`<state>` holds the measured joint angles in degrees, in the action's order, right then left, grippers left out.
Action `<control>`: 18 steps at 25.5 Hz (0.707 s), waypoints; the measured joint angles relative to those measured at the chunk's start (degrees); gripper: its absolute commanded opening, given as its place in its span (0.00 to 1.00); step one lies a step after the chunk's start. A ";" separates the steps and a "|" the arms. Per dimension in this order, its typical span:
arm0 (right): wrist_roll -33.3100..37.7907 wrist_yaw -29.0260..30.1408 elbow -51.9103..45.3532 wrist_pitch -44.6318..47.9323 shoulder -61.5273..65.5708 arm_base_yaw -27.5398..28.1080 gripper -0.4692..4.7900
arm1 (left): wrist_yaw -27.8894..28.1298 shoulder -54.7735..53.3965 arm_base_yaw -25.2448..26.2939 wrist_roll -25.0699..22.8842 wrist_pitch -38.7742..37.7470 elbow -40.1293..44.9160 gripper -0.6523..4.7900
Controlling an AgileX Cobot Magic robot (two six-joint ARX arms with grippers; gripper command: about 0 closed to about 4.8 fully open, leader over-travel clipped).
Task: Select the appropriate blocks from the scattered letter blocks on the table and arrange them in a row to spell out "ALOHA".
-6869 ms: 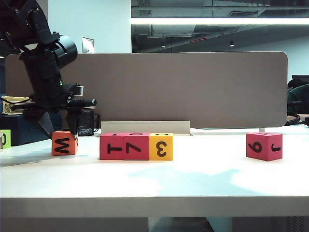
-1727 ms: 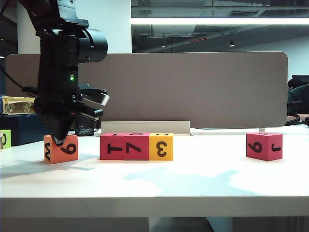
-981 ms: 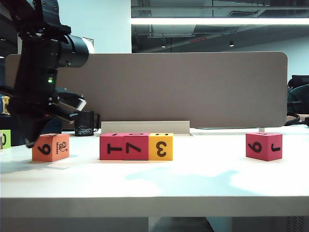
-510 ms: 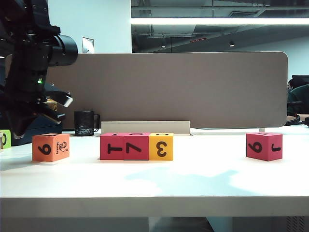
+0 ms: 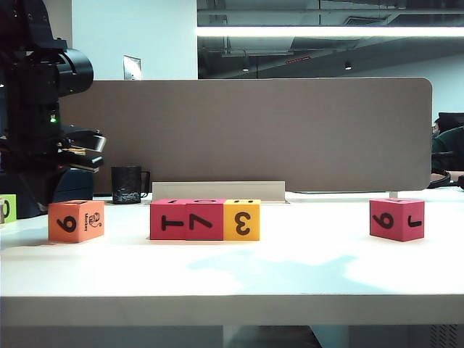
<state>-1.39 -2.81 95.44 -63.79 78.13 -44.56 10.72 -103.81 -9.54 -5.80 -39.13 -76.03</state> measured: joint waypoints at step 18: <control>0.00 -0.04 0.00 0.00 0.44 0.02 0.09 | -12.00 0.00 0.04 0.00 2.10 0.00 0.11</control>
<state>-1.39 -2.85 95.44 -63.79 78.56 -44.53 -1.28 -103.81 -9.50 -5.80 -37.04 -76.03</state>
